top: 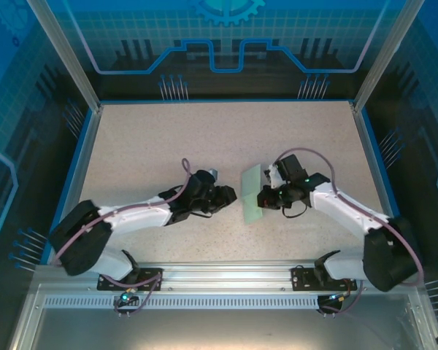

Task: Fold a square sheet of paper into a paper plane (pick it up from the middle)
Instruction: Turn over the paper at the center of the table, then third fold the triangle at the center of the table.

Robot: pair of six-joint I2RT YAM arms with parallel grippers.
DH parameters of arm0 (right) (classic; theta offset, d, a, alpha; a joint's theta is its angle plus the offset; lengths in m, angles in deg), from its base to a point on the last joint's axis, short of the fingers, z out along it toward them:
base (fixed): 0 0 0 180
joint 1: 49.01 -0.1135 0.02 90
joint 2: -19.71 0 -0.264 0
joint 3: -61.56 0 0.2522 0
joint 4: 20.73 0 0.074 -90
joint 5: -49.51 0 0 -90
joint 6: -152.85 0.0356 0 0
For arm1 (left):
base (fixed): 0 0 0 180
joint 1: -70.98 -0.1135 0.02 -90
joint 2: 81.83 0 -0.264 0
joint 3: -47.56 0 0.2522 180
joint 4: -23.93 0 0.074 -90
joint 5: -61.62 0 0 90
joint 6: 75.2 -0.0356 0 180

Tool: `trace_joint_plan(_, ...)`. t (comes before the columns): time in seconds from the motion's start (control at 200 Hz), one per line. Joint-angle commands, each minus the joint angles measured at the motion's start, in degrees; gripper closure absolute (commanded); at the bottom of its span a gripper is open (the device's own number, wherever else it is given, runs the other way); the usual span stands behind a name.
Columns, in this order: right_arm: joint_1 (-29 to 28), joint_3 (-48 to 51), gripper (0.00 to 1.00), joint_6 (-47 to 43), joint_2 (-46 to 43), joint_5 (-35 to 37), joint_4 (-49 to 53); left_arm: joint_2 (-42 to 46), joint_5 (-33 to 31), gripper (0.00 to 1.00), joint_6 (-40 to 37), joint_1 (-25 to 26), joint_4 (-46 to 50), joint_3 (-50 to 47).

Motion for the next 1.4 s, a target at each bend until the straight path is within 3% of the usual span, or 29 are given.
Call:
trace_joint_plan(0.0,-5.9,-8.8,0.96,-2.4,-2.2,21.8,19.6,7.4,-7.7,0.59,-1.9,-1.3,9.7,-2.5)
trace_joint_plan(0.085,-11.7,-16.3,0.97,2.1,2.5,39.2,33.2,13.0,-12.1,0.56,-2.3,-2.3,16.0,-3.2)
trace_joint_plan(0.155,-15.7,-21.8,0.97,7.9,8.5,49.4,43.1,17.2,-15.7,0.55,-2.1,-3.0,20.6,-3.7)
trace_joint_plan(0.295,-22.6,-28.7,0.98,14.3,21.0,54.9,51.1,25.1,-22.1,0.54,-0.1,-4.2,28.3,-5.5)
trace_joint_plan(0.44,-28.8,-35.1,0.93,14.3,33.3,48.5,46.8,33.3,-26.0,0.51,1.4,-4.8,32.5,-8.5)
trace_joint_plan(0.605,-32.2,-42.4,0.83,11.0,45.0,36.3,38.4,39.1,-27.6,0.50,1.3,-5.2,36.6,-9.7)
trace_joint_plan(0.735,-32.7,-41.2,0.66,6.9,42.5,24.2,26.8,39.9,-26.6,0.49,-1.2,-5.3,37.2,-8.9)
trace_joint_plan(0.86,-29.9,-31.4,0.53,6.0,31.1,17.5,16.1,38.7,-24.7,0.47,-3.3,-5.3,34.6,-8.8)
trace_joint_plan(0.94,-25.5,-23.5,0.51,6.2,23.4,14.1,11.1,35.9,-21.0,0.46,-5.5,-5.3,30.0,-9.1)
trace_joint_plan(1.06,-15.9,-11.2,0.62,5.8,14.6,8.0,3.5,26.4,-9.8,0.49,-9.4,-5.3,20.4,-7.3)
trace_joint_plan(1.185,-6.4,-0.5,0.77,5.3,9.3,-2.6,-5.5,12.5,4.2,0.60,-10.8,-4.9,11.0,-3.0)
trace_joint_plan(1.235,-3.1,2.9,0.77,5.7,7.9,-4.6,-7.7,7.2,7.1,0.66,-10.6,-4.0,8.7,-0.9)
trace_joint_plan(1.395,4.7,9.4,0.70,3.8,5.5,-9.1,-9.7,-5.1,9.4,0.67,-11.4,-0.3,9.1,7.4)
